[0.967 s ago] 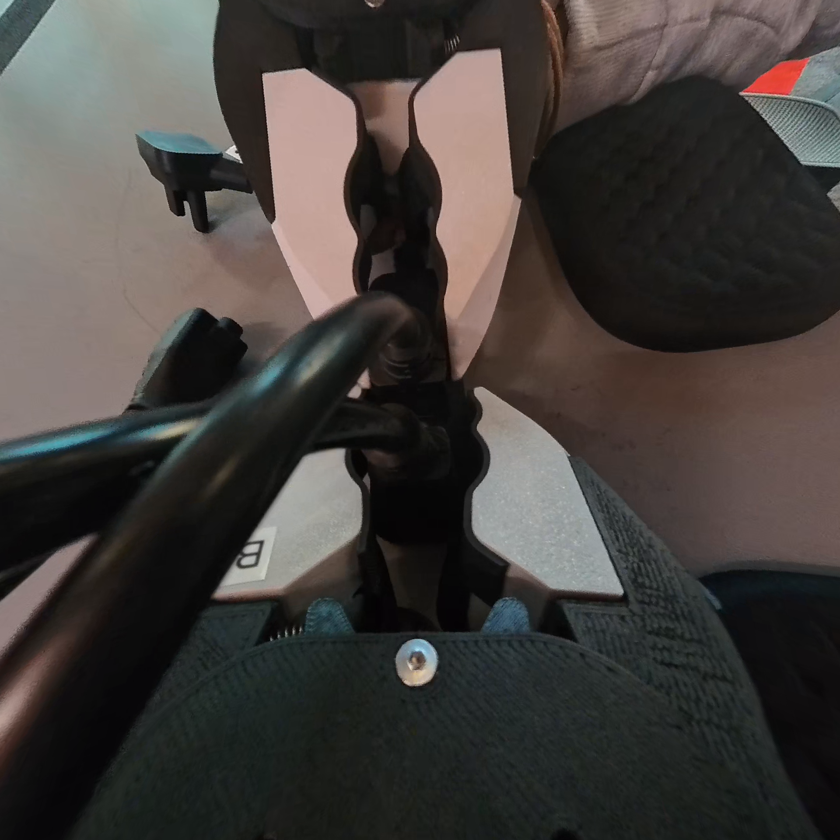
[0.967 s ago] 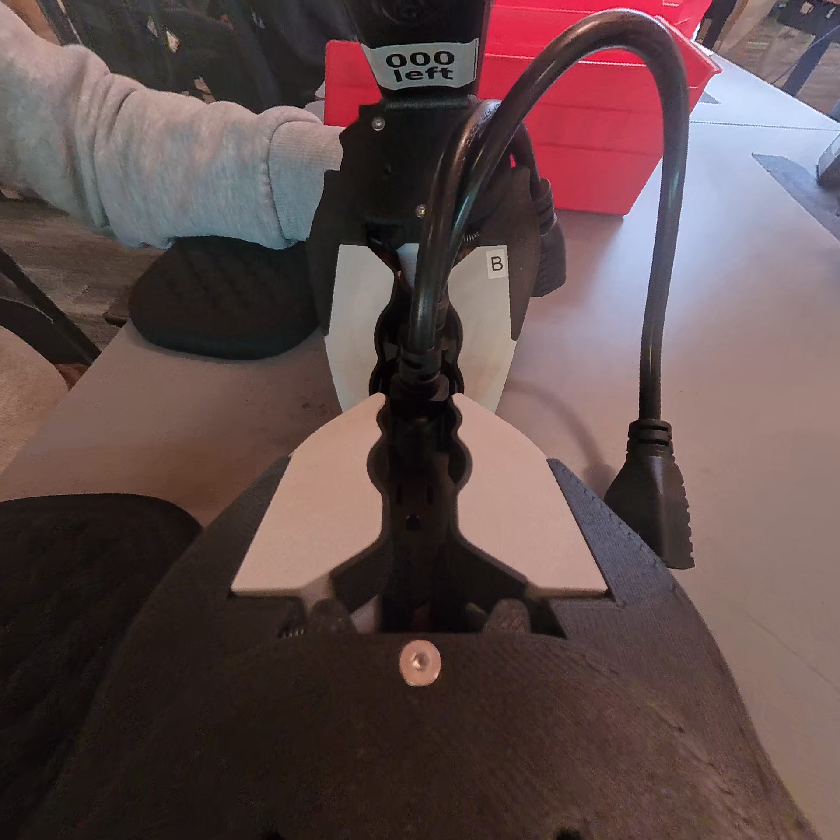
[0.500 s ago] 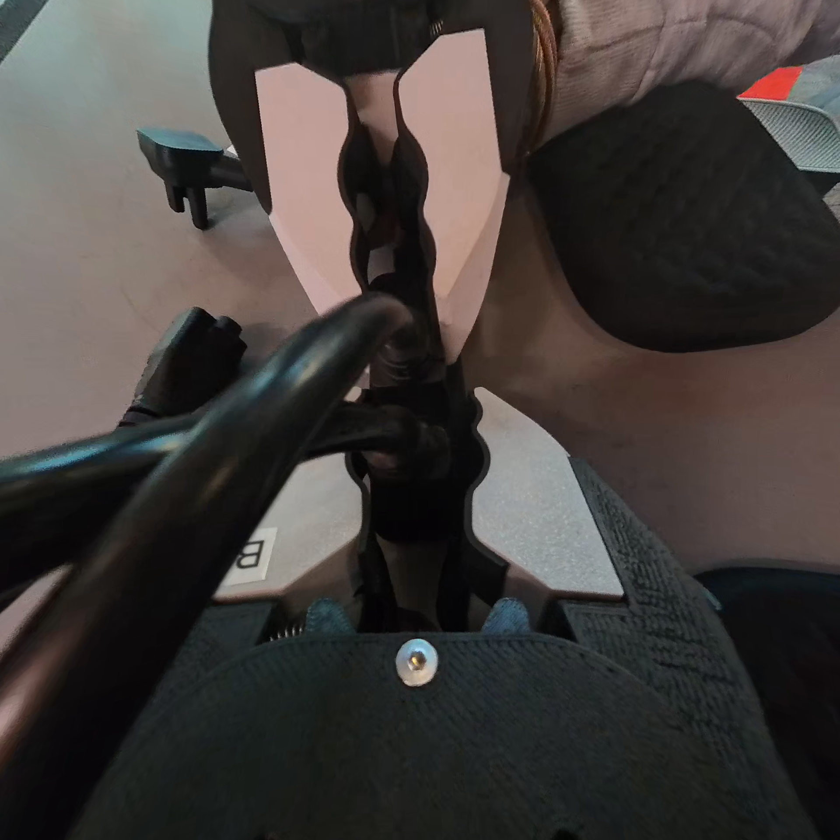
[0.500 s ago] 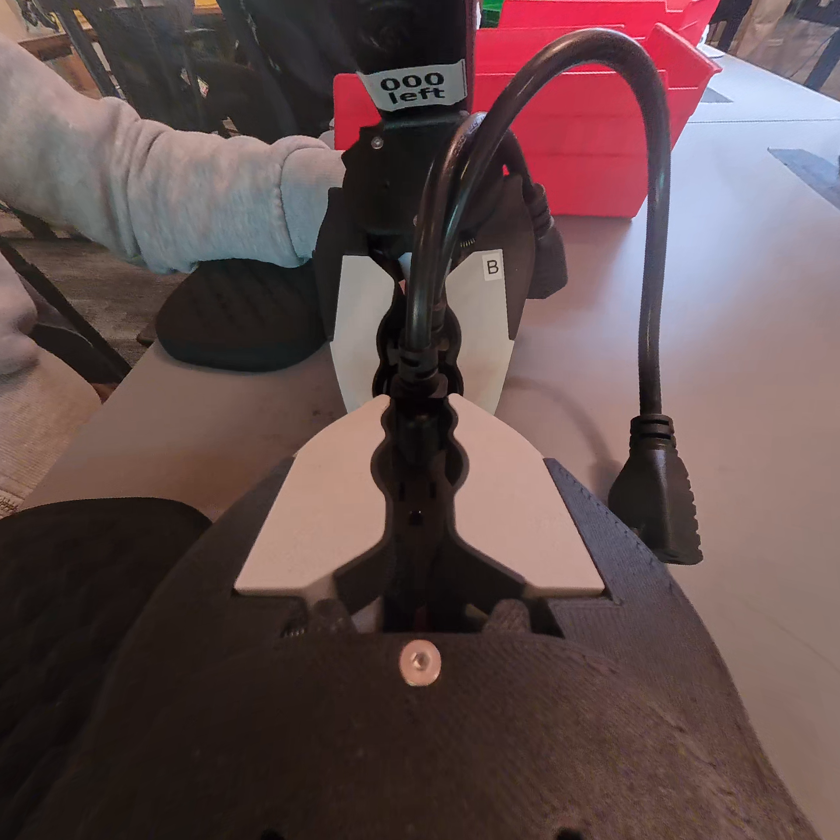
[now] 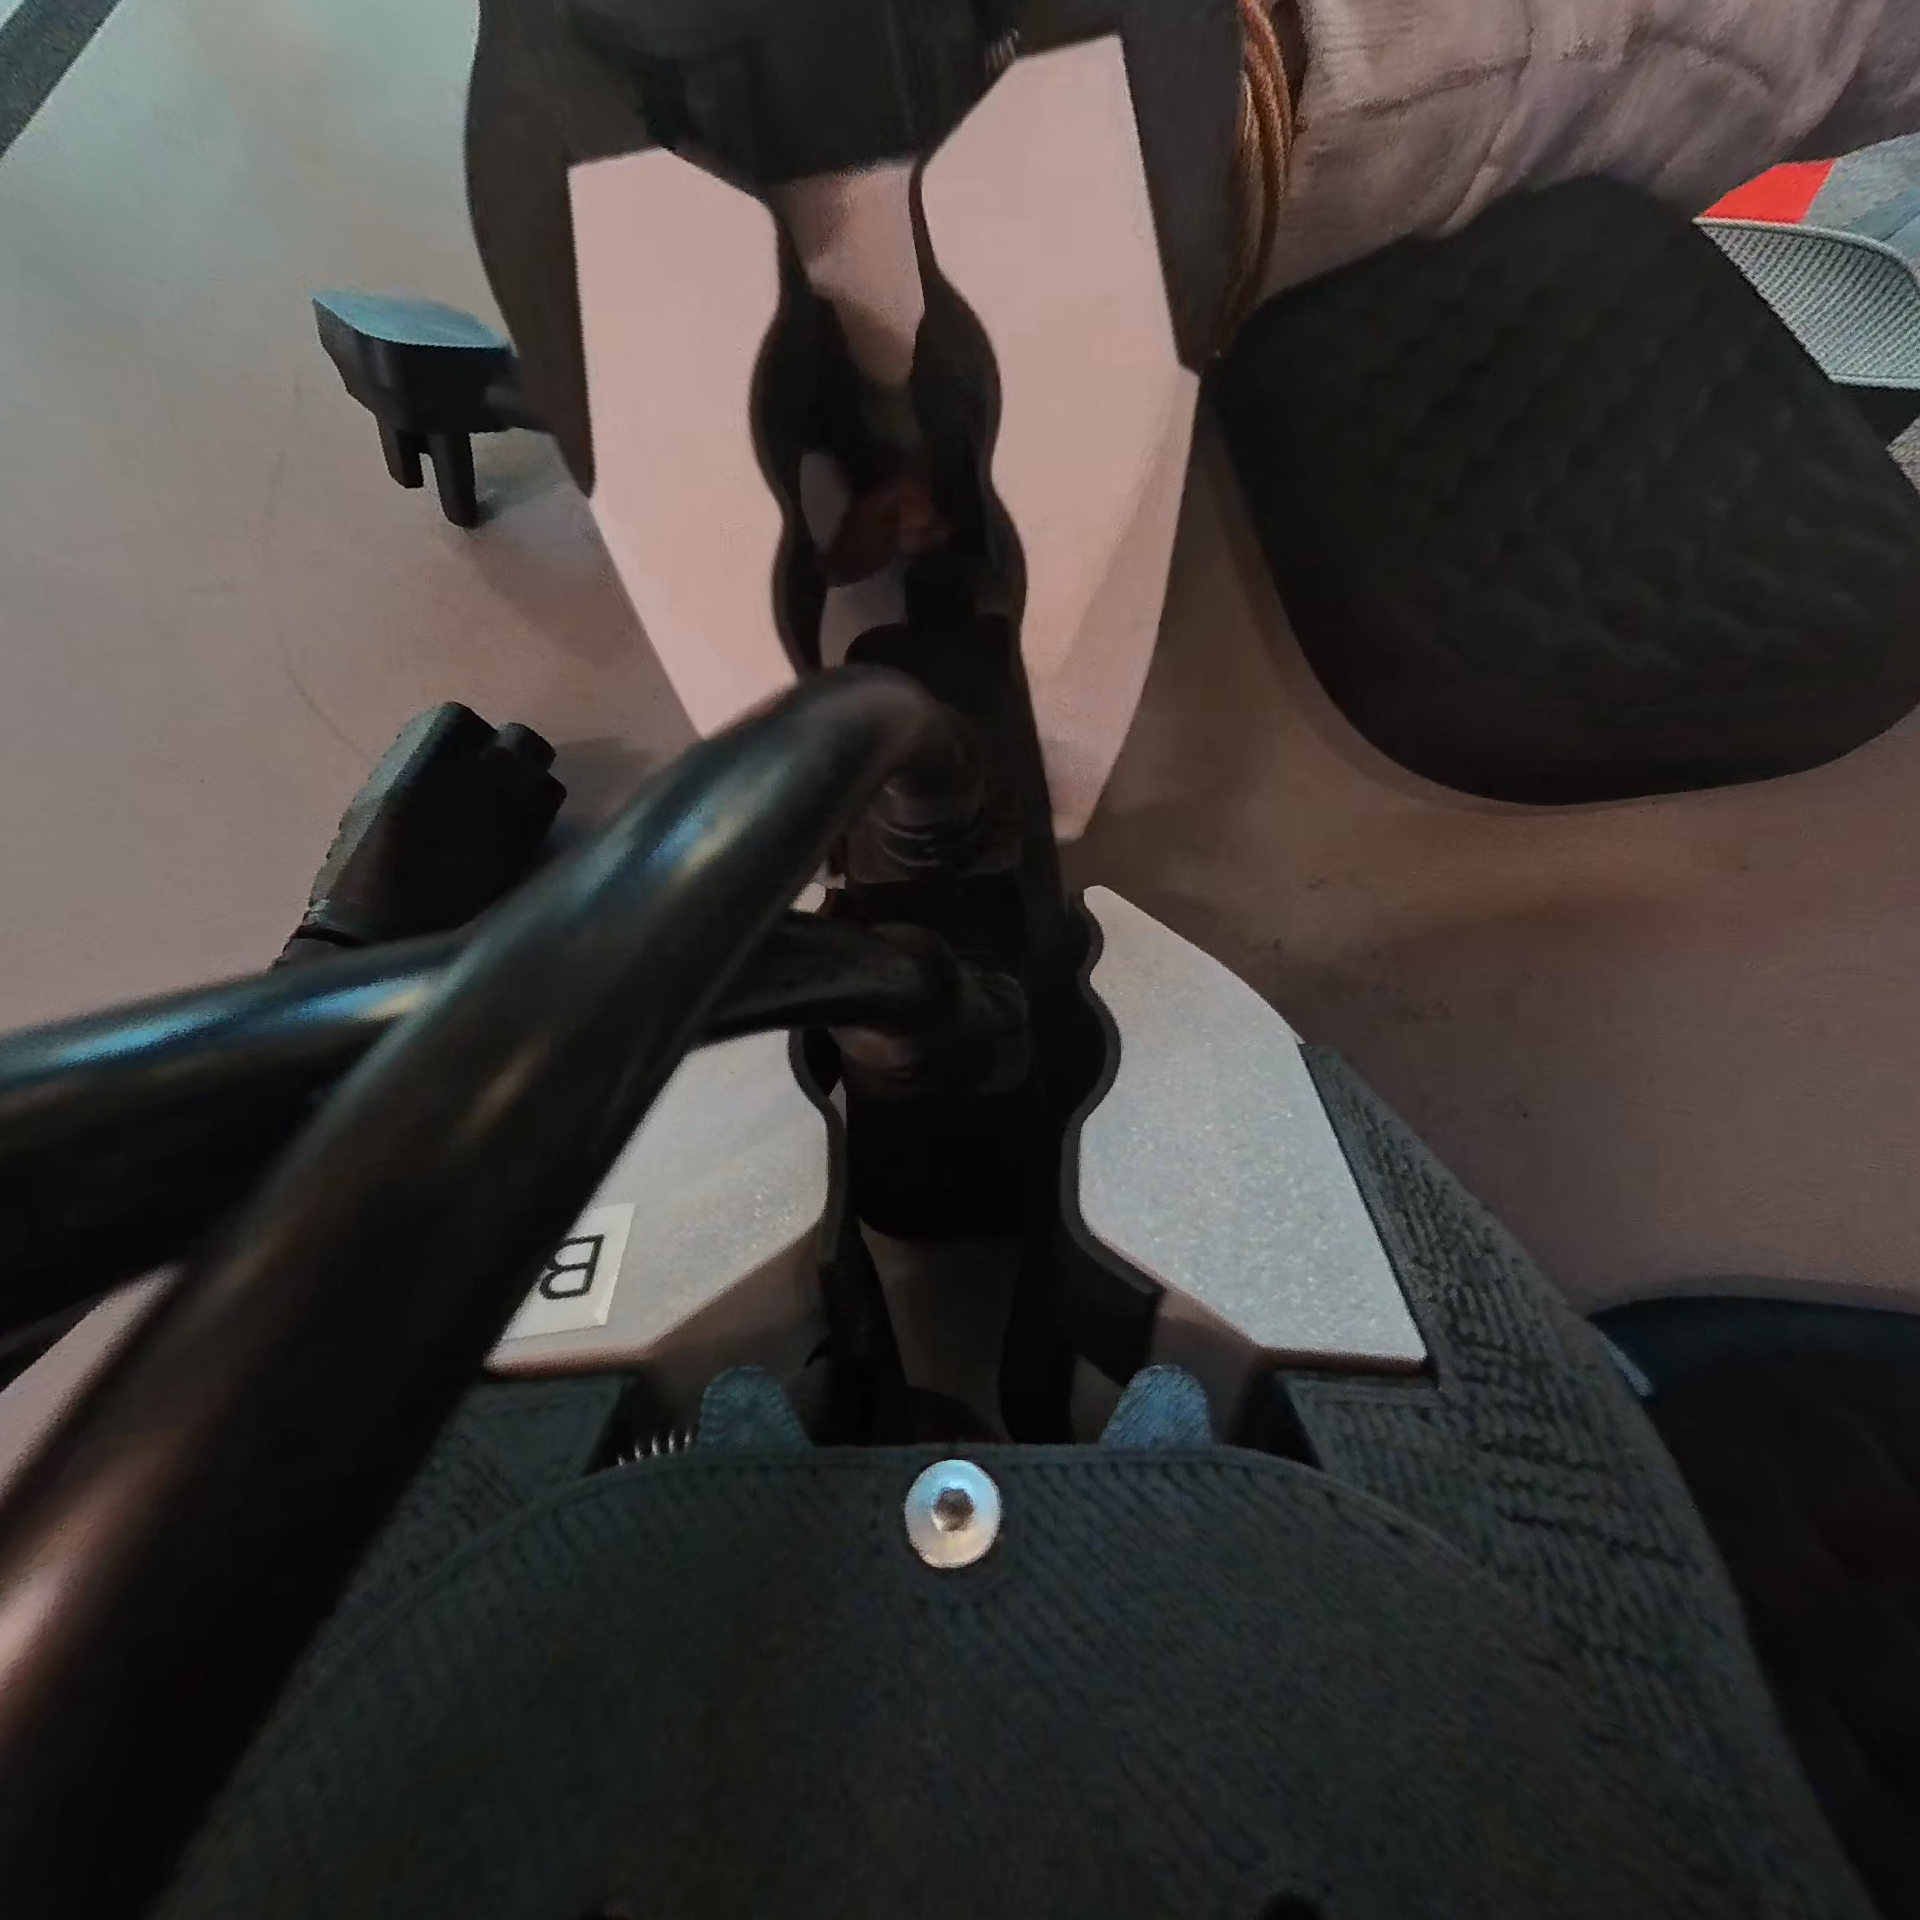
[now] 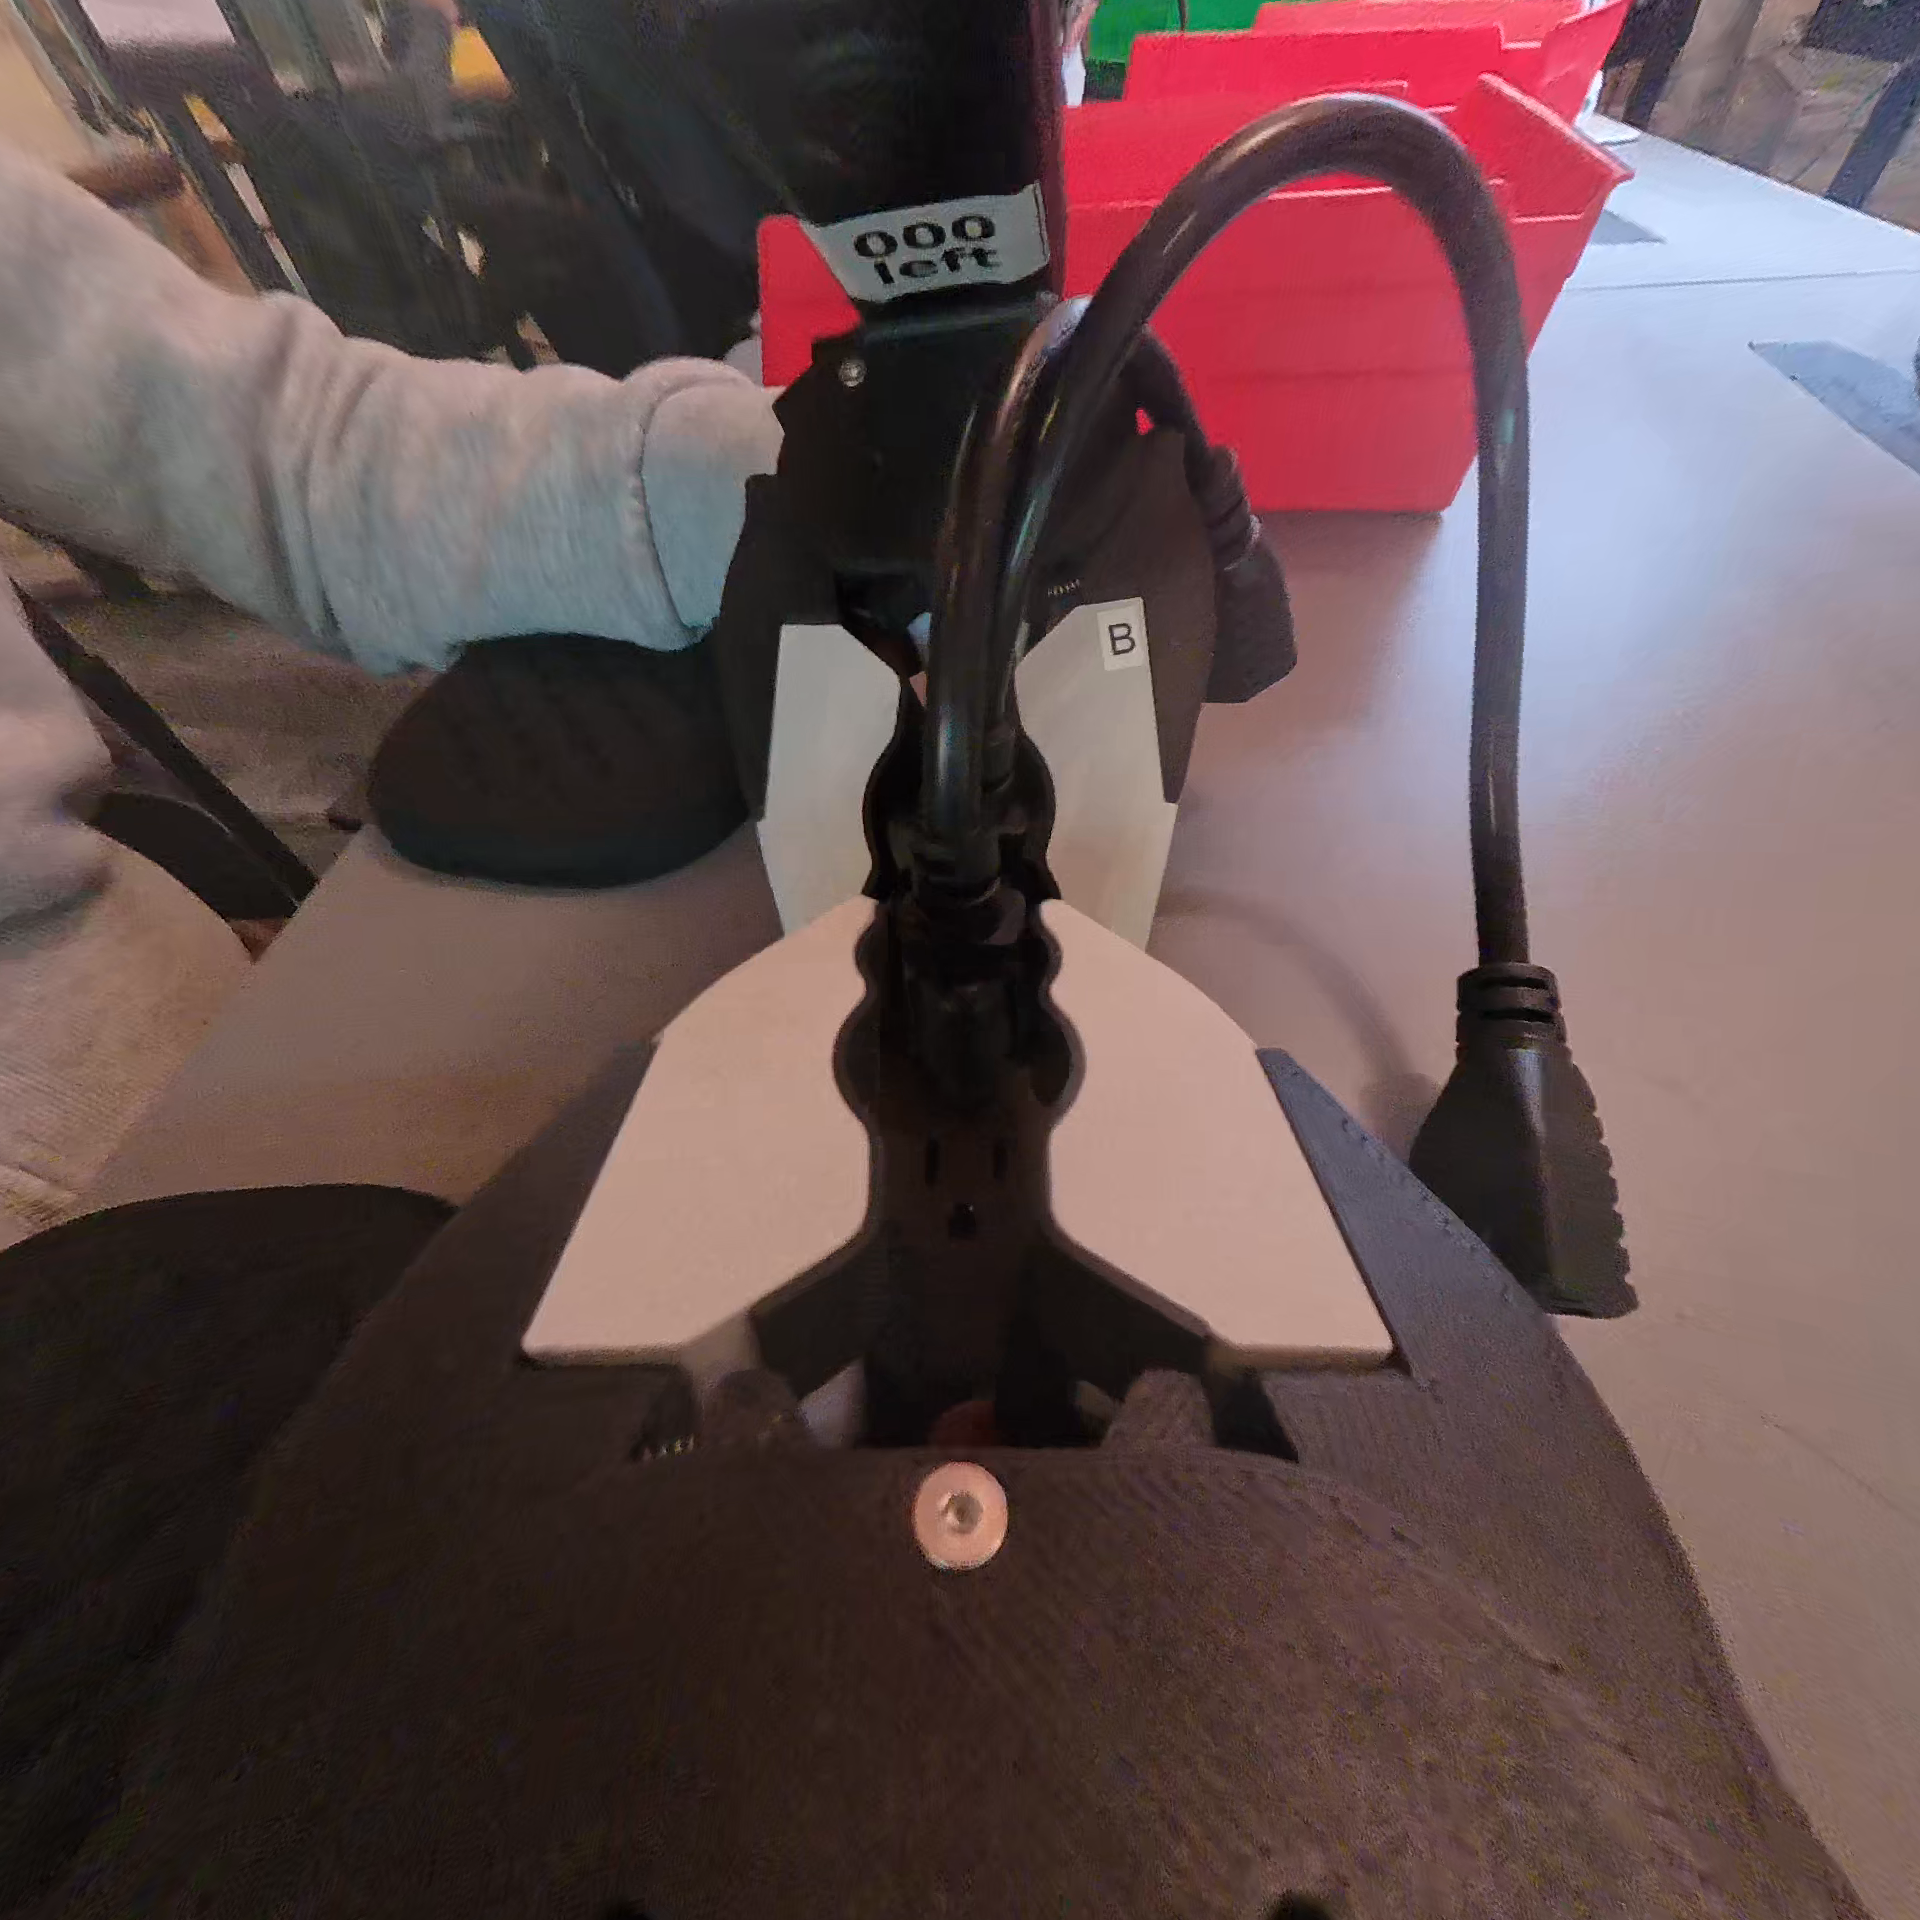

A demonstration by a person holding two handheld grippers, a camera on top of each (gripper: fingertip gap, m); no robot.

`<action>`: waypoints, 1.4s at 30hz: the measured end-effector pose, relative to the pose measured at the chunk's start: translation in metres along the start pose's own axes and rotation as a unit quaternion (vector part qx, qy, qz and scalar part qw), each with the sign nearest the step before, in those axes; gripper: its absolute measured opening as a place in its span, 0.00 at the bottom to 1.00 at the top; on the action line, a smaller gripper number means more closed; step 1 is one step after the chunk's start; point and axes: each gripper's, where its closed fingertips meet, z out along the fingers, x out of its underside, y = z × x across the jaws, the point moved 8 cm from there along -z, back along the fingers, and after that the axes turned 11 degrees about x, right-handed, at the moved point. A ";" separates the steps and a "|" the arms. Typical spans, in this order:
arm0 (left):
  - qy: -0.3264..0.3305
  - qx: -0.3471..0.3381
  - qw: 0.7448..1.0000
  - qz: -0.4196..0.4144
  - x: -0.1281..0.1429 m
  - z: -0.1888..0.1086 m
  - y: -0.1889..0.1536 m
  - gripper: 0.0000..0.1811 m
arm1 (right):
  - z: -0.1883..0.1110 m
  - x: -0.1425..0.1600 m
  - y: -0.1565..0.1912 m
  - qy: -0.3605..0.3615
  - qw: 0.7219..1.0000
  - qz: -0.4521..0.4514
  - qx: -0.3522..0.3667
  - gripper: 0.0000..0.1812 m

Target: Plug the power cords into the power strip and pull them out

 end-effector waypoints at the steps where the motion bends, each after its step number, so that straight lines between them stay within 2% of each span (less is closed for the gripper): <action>1: 0.000 -0.001 1.000 0.001 0.000 0.000 0.000 0.23 | 0.001 0.000 0.001 0.004 1.000 -0.005 0.008 0.13; 8: 0.005 -0.006 1.000 0.010 0.000 -0.001 -0.001 0.24 | 0.001 0.001 0.000 0.003 1.000 0.000 0.000 0.13; 10: 0.056 0.000 0.998 0.010 0.010 0.000 -0.002 0.26 | 0.000 0.001 0.000 0.003 1.000 0.002 -0.003 0.13; 18: 0.056 0.003 0.998 -0.006 0.010 0.000 -0.001 0.25 | 0.001 0.000 0.000 0.006 1.000 0.008 -0.002 0.13; 22: 0.057 0.000 0.998 -0.011 0.010 0.000 -0.001 0.25 | 0.001 -0.001 0.002 0.001 1.000 -0.027 0.013 0.13; 35: 0.055 0.002 0.998 -0.016 0.010 0.001 -0.001 0.25 | -0.001 0.000 -0.006 -0.001 0.999 0.034 -0.030 0.12; 42: 0.055 0.002 0.998 -0.015 0.009 0.002 -0.001 0.25 | 0.000 0.000 -0.004 -0.001 0.999 0.030 -0.023 0.12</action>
